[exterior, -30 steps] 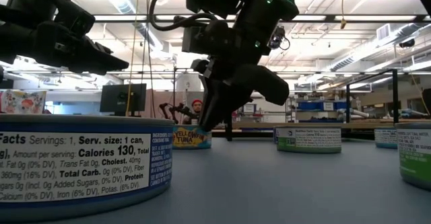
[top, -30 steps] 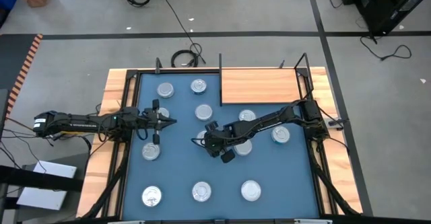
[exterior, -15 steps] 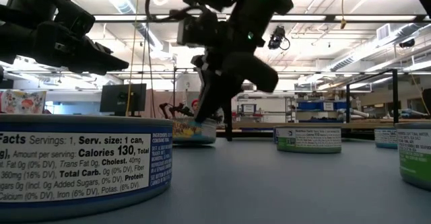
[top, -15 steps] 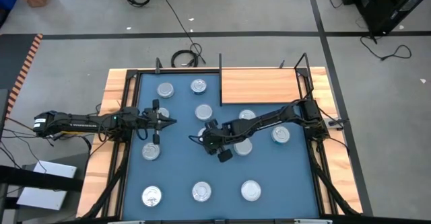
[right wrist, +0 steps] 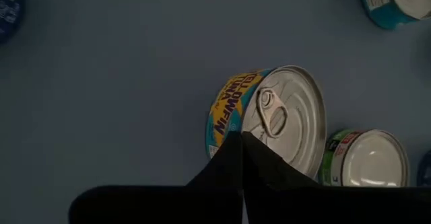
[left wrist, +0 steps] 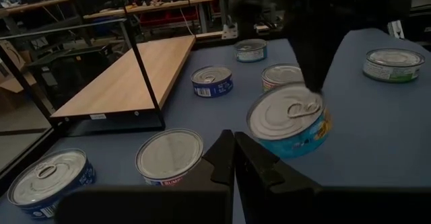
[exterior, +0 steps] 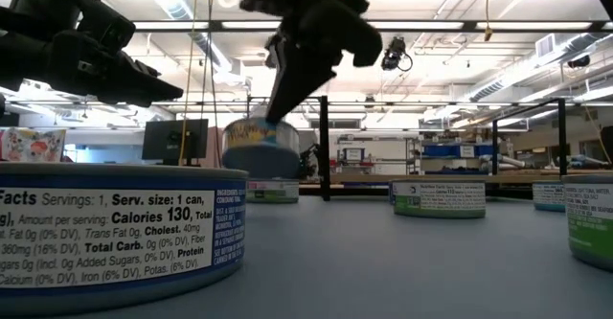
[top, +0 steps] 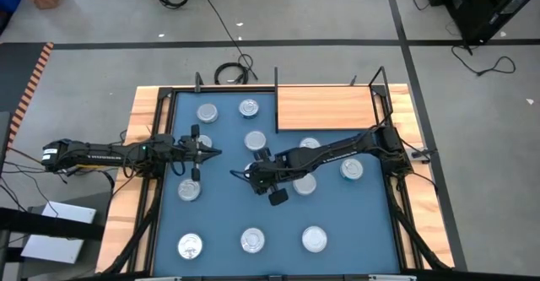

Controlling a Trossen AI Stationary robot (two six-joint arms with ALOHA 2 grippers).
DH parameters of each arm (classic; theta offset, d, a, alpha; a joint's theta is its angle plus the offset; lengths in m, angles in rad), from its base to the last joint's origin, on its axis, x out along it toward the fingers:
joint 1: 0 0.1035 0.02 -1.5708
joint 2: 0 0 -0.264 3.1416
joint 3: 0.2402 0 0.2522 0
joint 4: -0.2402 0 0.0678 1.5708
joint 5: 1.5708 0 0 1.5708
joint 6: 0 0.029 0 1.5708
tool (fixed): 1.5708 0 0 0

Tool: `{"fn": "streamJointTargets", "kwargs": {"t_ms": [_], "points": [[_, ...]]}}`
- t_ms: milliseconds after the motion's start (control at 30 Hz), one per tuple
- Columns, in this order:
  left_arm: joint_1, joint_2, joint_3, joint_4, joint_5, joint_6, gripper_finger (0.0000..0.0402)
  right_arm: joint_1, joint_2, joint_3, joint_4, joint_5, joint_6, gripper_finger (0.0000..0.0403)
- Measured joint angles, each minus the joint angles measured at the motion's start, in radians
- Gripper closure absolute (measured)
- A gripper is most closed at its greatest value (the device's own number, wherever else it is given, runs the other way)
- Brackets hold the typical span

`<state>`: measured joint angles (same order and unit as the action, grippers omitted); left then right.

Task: Stack canned seafood by type on shelf
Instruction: Put the center yellow and blue tuna can on the shelf

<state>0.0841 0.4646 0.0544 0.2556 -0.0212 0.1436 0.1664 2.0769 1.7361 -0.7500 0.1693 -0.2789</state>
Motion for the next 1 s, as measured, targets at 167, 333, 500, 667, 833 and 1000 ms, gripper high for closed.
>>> {"fn": "streamJointTargets", "kwargs": {"t_ms": [167, 333, 500, 667, 833, 1000], "points": [[0.000, 0.000, 0.000, 0.000, 0.000, -0.001, 0.0385, 0.016, 0.000, 0.055, -0.094, 0.074, 0.018, 0.0402], [0.000, 0.000, 0.000, 0.000, 0.000, -0.001, 0.0385, 0.029, -0.004, 0.082, -0.136, 0.099, 0.032, 0.0403], [0.000, 0.000, 0.000, 0.000, 0.000, 0.000, 0.0385, 0.030, -0.015, 0.082, -0.176, 0.101, 0.050, 0.0403], [0.000, 0.000, 0.000, 0.000, 0.002, 0.000, 0.0385, 0.031, -0.033, 0.082, -0.214, 0.131, 0.076, 0.0403], [0.000, 0.000, 0.000, -0.001, 0.008, 0.000, 0.0385, 0.038, -0.072, 0.083, -0.278, 0.171, 0.121, 0.0403], [0.000, 0.000, 0.000, -0.001, 0.008, 0.000, 0.0385, 0.044, -0.103, 0.083, -0.418, 0.218, 0.217, 0.0403]]}}
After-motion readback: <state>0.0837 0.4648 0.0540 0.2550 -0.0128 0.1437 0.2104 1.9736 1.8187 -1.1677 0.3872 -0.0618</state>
